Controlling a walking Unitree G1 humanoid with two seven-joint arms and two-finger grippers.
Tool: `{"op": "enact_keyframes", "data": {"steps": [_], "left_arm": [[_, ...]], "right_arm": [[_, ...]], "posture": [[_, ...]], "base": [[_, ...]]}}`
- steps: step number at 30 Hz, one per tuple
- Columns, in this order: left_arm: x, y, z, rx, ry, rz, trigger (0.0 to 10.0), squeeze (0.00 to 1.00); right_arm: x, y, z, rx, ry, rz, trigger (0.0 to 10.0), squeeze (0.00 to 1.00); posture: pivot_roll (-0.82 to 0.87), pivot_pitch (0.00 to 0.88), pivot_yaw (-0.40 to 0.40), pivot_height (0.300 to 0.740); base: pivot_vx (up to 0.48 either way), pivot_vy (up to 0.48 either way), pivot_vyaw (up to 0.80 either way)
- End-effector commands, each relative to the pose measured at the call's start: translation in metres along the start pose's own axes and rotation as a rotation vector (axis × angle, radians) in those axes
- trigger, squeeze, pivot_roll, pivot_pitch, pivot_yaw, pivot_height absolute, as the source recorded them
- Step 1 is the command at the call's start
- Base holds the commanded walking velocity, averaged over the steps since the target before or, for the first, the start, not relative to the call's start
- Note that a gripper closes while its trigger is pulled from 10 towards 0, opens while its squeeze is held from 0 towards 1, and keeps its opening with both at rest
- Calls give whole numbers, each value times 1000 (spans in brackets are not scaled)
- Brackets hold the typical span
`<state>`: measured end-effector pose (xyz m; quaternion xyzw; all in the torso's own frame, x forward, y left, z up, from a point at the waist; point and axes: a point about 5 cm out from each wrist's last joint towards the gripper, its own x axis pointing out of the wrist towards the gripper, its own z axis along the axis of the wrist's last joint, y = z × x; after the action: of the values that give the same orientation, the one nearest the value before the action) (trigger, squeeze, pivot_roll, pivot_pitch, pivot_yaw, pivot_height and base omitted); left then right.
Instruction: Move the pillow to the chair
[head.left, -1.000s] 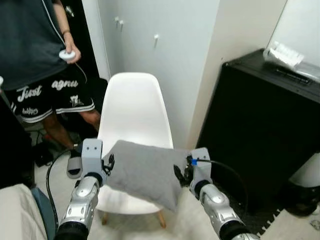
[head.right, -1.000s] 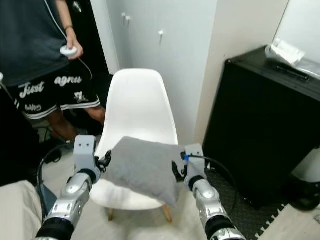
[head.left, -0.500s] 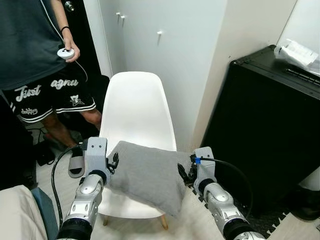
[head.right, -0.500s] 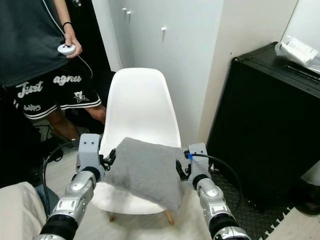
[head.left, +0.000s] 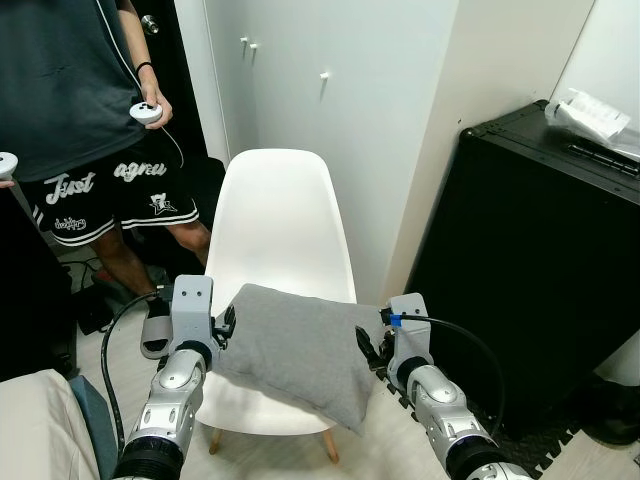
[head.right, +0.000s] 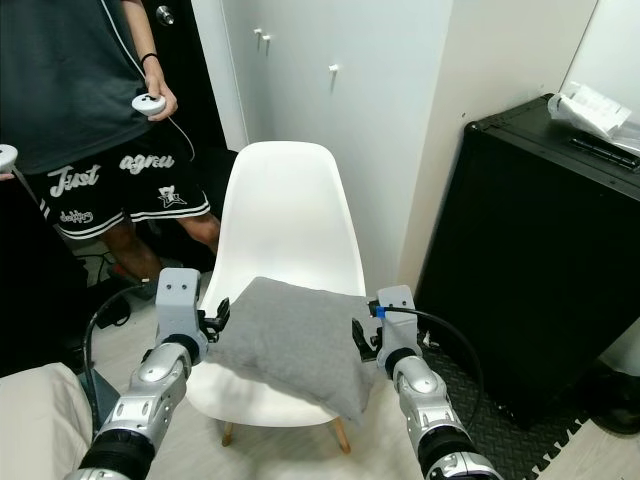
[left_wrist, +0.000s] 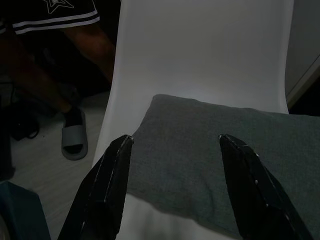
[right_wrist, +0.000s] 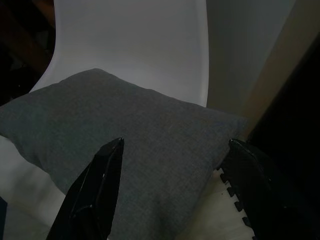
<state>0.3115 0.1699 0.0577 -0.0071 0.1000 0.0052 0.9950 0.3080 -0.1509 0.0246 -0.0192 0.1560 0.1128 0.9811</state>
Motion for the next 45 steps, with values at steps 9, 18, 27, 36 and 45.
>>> {"op": "enact_keyframes", "data": {"steps": [9,18,27,36,45], "left_arm": [[0,0,-5,17,21,-5,10000,0],[1,-1,-4,22,20,-9,10000,0],[1,1,-2,4,22,-4,10000,0],[3,15,-3,-57,41,55,10000,0],[-3,5,-11,-95,36,85,10000,0]], "right_arm": [[1,0,-2,12,20,-1,10000,0],[1,0,-1,13,18,-1,10000,0],[1,0,-2,18,17,-9,10000,0],[1,5,-3,37,11,-14,10000,0],[3,-5,5,-25,18,24,10000,0]], "posture": [[-3,31,9,740],[-2,25,13,740],[5,19,22,740],[5,24,27,740],[-18,27,-60,740]], "base": [[0,0,0],[0,0,0],[0,0,0],[0,0,0],[0,0,0]]}}
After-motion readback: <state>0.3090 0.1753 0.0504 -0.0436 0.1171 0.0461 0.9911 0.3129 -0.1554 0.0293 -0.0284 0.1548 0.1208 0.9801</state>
